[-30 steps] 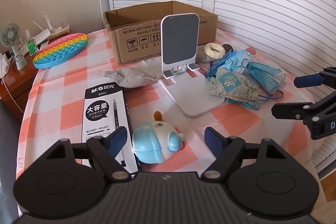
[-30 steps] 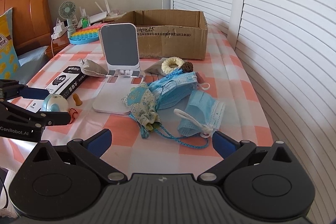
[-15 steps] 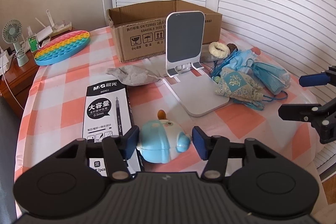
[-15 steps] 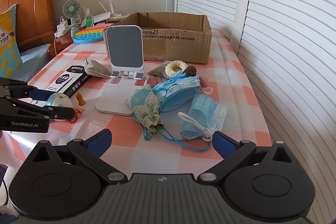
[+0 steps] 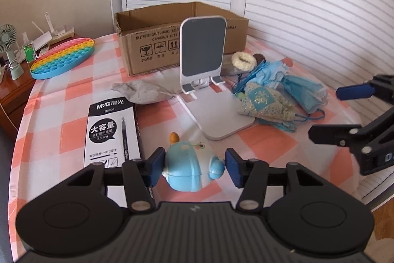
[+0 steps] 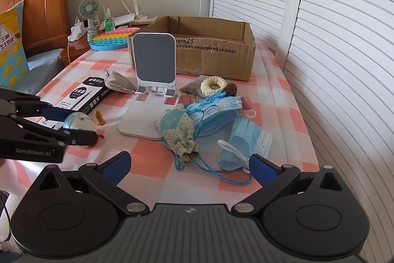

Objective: Organize soft objects
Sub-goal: 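Lift the plush bird off the table with the left tool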

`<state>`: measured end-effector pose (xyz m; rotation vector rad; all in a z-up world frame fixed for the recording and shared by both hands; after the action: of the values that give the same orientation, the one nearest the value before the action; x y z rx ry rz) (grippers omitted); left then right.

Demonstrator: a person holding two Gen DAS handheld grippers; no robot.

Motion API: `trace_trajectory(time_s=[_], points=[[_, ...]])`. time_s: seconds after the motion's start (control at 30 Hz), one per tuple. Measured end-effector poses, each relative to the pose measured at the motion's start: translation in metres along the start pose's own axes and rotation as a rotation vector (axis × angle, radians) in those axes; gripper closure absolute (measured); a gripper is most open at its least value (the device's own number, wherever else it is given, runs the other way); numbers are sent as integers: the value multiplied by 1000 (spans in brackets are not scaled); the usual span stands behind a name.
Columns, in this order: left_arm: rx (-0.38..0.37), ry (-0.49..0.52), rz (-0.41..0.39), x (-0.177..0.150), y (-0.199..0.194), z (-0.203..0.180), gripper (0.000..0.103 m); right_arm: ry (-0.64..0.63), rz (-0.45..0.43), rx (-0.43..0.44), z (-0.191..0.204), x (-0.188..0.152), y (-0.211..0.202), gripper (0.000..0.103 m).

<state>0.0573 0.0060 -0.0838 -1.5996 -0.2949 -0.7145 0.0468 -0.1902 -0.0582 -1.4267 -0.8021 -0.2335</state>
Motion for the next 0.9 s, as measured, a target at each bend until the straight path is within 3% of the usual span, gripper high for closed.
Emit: trace_trajectory(time_s=[0.27, 0.5, 0.77, 0.9], points=[[20, -23, 15, -4, 8, 0, 45, -6, -8, -5, 0, 0, -3, 0], [9, -50, 23, -5, 8, 6, 52, -17, -7, -5, 2, 1, -2, 0], [24, -18, 14, -1, -19, 8, 53, -57, -14, 26, 13, 9, 0, 0], [29, -34, 0, 0, -34, 20, 53, -104, -30, 44, 29, 21, 4, 6]])
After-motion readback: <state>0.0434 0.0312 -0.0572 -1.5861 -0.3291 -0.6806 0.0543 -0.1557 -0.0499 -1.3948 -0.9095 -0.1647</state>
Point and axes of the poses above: each gripper's, at about its wrist camera, not at the fingertips, and y roughly the way its jaws point, z to its left, x to its top, the point moved 2 cm from there along y, roughly the way its jaws point, and after that the axes turned 10 degrees about z, right-handed, at the moved point
